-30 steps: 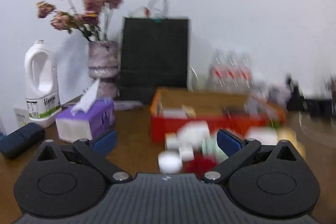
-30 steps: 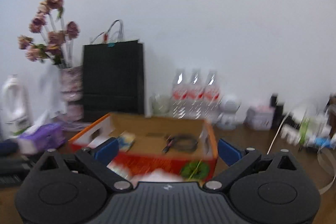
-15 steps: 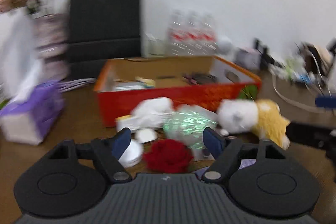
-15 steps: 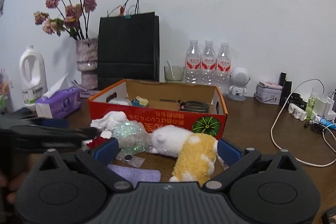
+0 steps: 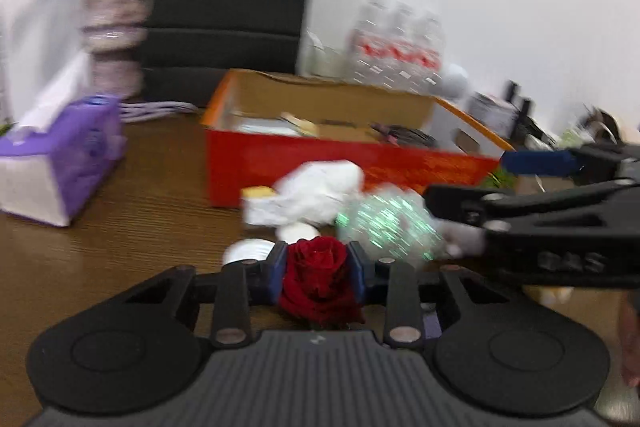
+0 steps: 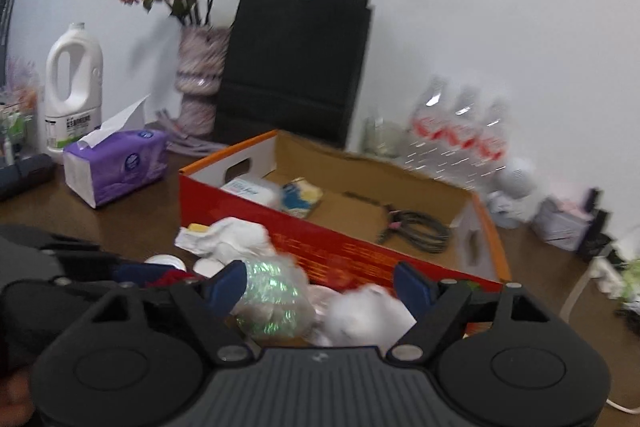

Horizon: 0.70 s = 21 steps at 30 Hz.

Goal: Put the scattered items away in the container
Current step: 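Grasp the red rose with left tool while right tool grasps plastic bag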

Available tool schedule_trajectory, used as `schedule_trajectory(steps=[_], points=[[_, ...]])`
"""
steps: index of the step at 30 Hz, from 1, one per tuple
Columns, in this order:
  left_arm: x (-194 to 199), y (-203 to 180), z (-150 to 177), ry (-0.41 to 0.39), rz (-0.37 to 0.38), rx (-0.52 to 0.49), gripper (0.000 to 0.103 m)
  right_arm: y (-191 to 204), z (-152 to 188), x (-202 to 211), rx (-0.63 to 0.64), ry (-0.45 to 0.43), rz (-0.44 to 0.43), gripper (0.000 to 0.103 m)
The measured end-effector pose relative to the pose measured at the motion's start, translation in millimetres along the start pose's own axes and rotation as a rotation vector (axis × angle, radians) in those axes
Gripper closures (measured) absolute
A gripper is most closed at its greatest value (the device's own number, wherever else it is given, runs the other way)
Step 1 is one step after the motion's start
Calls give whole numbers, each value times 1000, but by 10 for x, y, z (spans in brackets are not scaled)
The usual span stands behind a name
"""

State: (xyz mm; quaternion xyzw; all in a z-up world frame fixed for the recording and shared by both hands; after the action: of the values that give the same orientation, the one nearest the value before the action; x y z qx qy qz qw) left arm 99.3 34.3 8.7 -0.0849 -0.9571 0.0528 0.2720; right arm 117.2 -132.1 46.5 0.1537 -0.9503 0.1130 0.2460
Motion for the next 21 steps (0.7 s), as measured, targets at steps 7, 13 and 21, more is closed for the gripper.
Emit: schedule_trajectory(steps=[7, 13, 21], points=[[109, 361, -111, -51, -98, 169, 70, 158, -44, -428, 29, 128, -56, 25], [130, 326, -128, -97, -124, 111, 70, 241, 141, -619, 10, 212, -98, 60], [115, 178, -80, -122, -5, 40, 70, -42, -42, 229, -90, 6, -32, 59]])
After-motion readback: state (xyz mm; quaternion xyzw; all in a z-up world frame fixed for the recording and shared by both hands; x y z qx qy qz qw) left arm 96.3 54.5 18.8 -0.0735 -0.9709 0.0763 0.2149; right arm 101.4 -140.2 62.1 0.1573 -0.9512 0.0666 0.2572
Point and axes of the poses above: each gripper's, at about its wrist camera, not at the fingertips, and x roughly against the way its jaws point, y to its left, z to its underside, the point moved 2 cm from there along -x, roughly the way its jaws point
